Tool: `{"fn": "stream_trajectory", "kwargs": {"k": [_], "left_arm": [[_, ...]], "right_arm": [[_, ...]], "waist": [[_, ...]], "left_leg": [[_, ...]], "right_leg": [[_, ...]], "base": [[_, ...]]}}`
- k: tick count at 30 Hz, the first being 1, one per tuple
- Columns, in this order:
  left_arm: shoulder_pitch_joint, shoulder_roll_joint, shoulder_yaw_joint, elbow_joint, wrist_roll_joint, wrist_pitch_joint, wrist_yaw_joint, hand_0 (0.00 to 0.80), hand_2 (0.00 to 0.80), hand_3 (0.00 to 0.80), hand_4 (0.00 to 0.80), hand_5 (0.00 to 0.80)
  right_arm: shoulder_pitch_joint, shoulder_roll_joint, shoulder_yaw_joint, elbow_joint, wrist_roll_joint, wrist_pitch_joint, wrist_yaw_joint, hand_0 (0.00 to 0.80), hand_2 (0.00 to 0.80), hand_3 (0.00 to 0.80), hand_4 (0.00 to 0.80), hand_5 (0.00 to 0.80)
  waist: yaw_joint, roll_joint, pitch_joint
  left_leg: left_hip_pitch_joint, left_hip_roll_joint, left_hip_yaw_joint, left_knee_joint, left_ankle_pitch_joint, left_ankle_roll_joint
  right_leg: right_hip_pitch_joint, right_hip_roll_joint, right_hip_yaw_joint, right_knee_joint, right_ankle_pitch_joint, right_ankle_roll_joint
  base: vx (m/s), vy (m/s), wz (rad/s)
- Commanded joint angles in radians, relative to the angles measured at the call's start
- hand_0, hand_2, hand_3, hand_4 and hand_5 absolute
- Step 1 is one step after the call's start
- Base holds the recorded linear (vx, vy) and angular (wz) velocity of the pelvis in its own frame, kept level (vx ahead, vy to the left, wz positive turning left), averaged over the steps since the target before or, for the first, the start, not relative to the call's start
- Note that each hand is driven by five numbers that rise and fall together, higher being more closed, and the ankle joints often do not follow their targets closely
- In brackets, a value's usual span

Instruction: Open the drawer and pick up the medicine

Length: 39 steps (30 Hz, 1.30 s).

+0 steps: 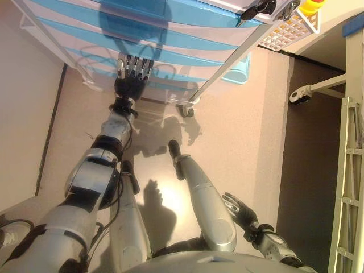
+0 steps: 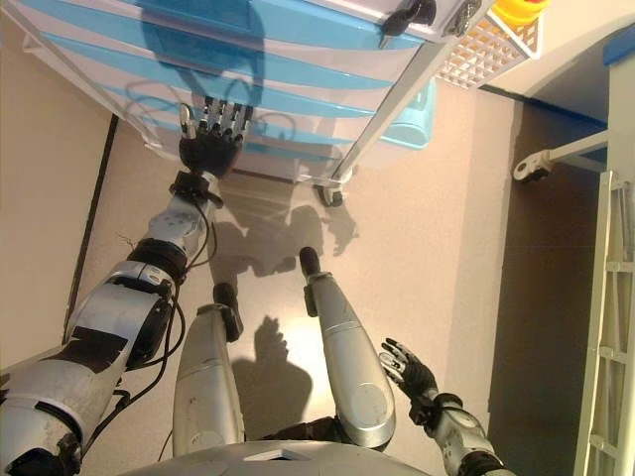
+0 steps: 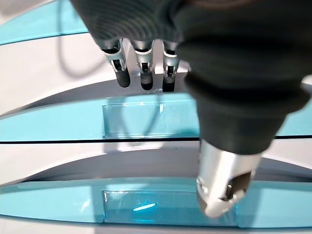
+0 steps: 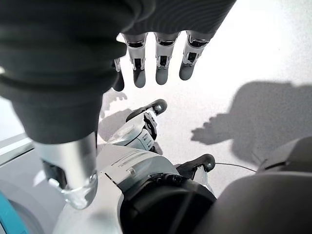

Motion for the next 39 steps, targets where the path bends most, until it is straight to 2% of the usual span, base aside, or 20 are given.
{"fn": "stream_trajectory", "kwargs": {"k": [1,17,18,19,20,39], "left_arm": [[-0.068,0.044,0.038,-0.009,-0.037,-0.014,-0.038,0.0,0.0,0.0,0.0,0.0],[-0.121,0.055,0.008,-0.079,-0.11,-0.02,-0.176,0.0,0.0,0.0,0.0,0.0],[-0.123,0.055,0.006,-0.083,-0.115,-0.025,-0.18,0.42,0.42,0.42,0.42,0.42],[-0.125,0.057,0.004,-0.089,-0.121,-0.027,-0.179,0.627,0.627,0.627,0.627,0.627],[-0.127,0.059,0.003,-0.093,-0.121,-0.029,-0.183,0.8,0.8,0.8,0.8,0.8],[-0.116,0.061,-0.006,-0.125,-0.124,-0.021,-0.234,0.8,0.8,0.8,0.8,0.8]], "right_arm": [[0.06,-0.046,0.056,-0.037,0.037,-0.017,0.016,0.0,0.0,0.0,0.0,0.0],[0.058,-0.048,0.061,-0.022,0.039,-0.024,0.038,0.0,0.0,0.0,0.0,0.0],[0.058,-0.048,0.061,-0.02,0.039,-0.025,0.04,0.0,0.0,0.0,0.0,0.0],[0.057,-0.049,0.06,-0.016,0.038,-0.028,0.044,0.0,0.0,0.0,0.0,0.0],[0.056,-0.049,0.059,-0.016,0.038,-0.029,0.045,0.0,0.0,0.0,0.0,0.0],[0.049,-0.055,0.06,-0.015,0.038,-0.03,0.043,0.0,0.0,0.0,0.0,0.0]], "waist": [[-0.016,-0.005,-0.044],[-0.018,-0.013,-0.051],[-0.018,-0.012,-0.051],[-0.018,-0.012,-0.052],[-0.018,-0.011,-0.052],[-0.013,-0.002,-0.057]], "left_leg": [[-0.078,-0.035,0.065,0.113,-0.018,0.059],[-0.068,-0.039,0.064,0.09,-0.041,0.062],[-0.066,-0.038,0.064,0.087,-0.041,0.061],[-0.061,-0.038,0.064,0.083,-0.04,0.06],[-0.059,-0.038,0.065,0.08,-0.039,0.06],[-0.03,-0.038,0.073,0.043,-0.033,0.054]], "right_leg": [[0.043,0.027,-0.066,-0.031,-0.021,0.0],[0.037,0.027,-0.065,-0.034,-0.016,0.001],[0.039,0.026,-0.065,-0.036,-0.015,0.001],[0.041,0.026,-0.065,-0.038,-0.015,0.001],[0.044,0.025,-0.065,-0.039,-0.016,0.001],[0.068,0.019,-0.064,-0.058,-0.022,-0.003]], "base": [[0.0,0.0,0.0],[-0.001,-0.001,0.01],[0.0,0.0,0.0],[0.0,0.0,0.0],[0.0,0.0,0.0],[-0.001,0.001,-0.01]]}}
